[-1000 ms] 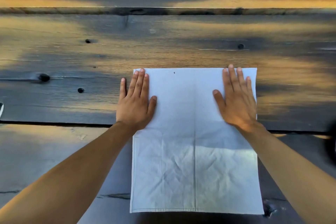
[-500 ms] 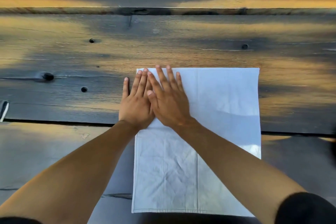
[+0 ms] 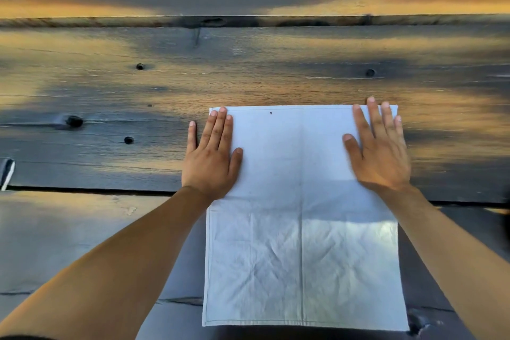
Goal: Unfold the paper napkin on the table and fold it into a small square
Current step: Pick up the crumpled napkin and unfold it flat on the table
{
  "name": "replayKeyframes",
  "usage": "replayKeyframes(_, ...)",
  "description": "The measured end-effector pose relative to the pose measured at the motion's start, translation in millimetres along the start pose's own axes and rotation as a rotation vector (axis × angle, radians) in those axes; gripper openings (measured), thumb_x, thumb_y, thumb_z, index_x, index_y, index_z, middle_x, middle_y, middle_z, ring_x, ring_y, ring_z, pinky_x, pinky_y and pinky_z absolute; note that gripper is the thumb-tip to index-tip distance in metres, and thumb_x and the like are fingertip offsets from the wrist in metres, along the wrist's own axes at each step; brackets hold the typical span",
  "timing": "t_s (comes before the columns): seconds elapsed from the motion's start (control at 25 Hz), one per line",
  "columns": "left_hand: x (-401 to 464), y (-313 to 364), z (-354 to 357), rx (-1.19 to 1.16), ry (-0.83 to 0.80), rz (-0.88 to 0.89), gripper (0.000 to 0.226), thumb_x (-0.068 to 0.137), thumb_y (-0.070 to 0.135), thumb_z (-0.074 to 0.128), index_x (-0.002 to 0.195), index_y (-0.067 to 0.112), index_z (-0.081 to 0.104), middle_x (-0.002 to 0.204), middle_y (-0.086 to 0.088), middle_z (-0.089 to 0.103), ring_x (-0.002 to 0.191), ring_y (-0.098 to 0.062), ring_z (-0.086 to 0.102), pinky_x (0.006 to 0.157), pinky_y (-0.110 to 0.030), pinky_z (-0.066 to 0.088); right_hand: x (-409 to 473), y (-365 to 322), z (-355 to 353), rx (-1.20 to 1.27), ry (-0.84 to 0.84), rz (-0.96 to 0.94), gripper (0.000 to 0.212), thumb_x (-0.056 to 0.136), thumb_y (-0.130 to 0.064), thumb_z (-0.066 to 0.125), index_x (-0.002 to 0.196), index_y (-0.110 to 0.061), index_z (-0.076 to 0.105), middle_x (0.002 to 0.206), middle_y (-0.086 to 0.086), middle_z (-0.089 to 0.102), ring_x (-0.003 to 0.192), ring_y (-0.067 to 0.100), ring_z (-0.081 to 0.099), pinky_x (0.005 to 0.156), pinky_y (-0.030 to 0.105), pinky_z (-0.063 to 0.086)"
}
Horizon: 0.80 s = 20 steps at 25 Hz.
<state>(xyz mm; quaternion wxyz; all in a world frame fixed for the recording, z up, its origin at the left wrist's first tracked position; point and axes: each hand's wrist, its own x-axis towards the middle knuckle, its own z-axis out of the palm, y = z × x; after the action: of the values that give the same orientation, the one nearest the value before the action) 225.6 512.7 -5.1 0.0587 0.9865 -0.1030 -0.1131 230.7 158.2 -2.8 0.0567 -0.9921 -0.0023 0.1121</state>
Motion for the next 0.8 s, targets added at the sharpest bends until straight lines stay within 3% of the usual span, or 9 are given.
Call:
replayKeyframes(0.24, 0, 0, -1, -0.002, -0.012, 0.007, 0.07, 0.103, 0.048, 0.022, 0.16, 0.013, 0.002, 0.17, -0.002, -0.001, 0.156, -0.018, -0.007, 0.125, -0.056, 0.002, 4, -2, 3, 0.031, 0.01, 0.001, 0.065, 0.103, -0.053, 0.02, 0.161, -0.024, 0.01, 0.169, 0.009, 0.004, 0.156, 0.032, -0.001, 0.126, 0.052, 0.003)
replayKeyframes(0.44, 0, -2, -11, -0.073, -0.024, 0.018, 0.069, 0.103, 0.049, 0.016, 0.16, 0.013, 0.0, 0.169, -0.005, -0.004, 0.156, -0.02, -0.008, 0.125, -0.055, 0.001, -3, -51, 0, 0.131, 0.101, 0.17, 0.06, 0.102, -0.034, 0.029, 0.158, -0.015, 0.021, 0.168, 0.016, 0.008, 0.155, 0.038, 0.003, 0.124, 0.057, 0.004)
replayKeyframes(0.56, -27, -1, -11, -0.088, 0.082, 0.089, 0.066, 0.104, 0.039, 0.023, 0.158, 0.003, 0.011, 0.168, -0.014, 0.005, 0.156, -0.028, 0.001, 0.126, -0.052, 0.008, -21, -113, -2, 0.203, 0.153, 0.01, 0.058, 0.1, -0.03, 0.036, 0.155, -0.013, 0.033, 0.166, 0.016, 0.018, 0.154, 0.038, 0.012, 0.124, 0.057, 0.01)
replayKeyframes(0.68, -70, 9, 7, -0.062, 0.044, 0.125, 0.065, 0.105, 0.037, 0.023, 0.157, 0.0, 0.015, 0.167, -0.017, 0.009, 0.156, -0.029, 0.003, 0.126, -0.051, 0.013, -51, -177, 10, 0.229, 0.108, -0.249, 0.056, 0.099, -0.03, 0.039, 0.153, -0.016, 0.038, 0.166, 0.012, 0.021, 0.154, 0.036, 0.013, 0.124, 0.056, 0.012)
replayKeyframes(0.8, -88, 15, 18, -0.029, 0.002, 0.05, 0.064, 0.105, 0.038, 0.021, 0.158, 0.003, 0.012, 0.168, -0.013, 0.006, 0.156, -0.026, 0.001, 0.125, -0.051, 0.013, -72, -203, 34, 0.183, 0.031, -0.312, 0.054, 0.102, -0.031, 0.037, 0.155, -0.018, 0.035, 0.167, 0.009, 0.019, 0.155, 0.033, 0.011, 0.123, 0.055, 0.014)
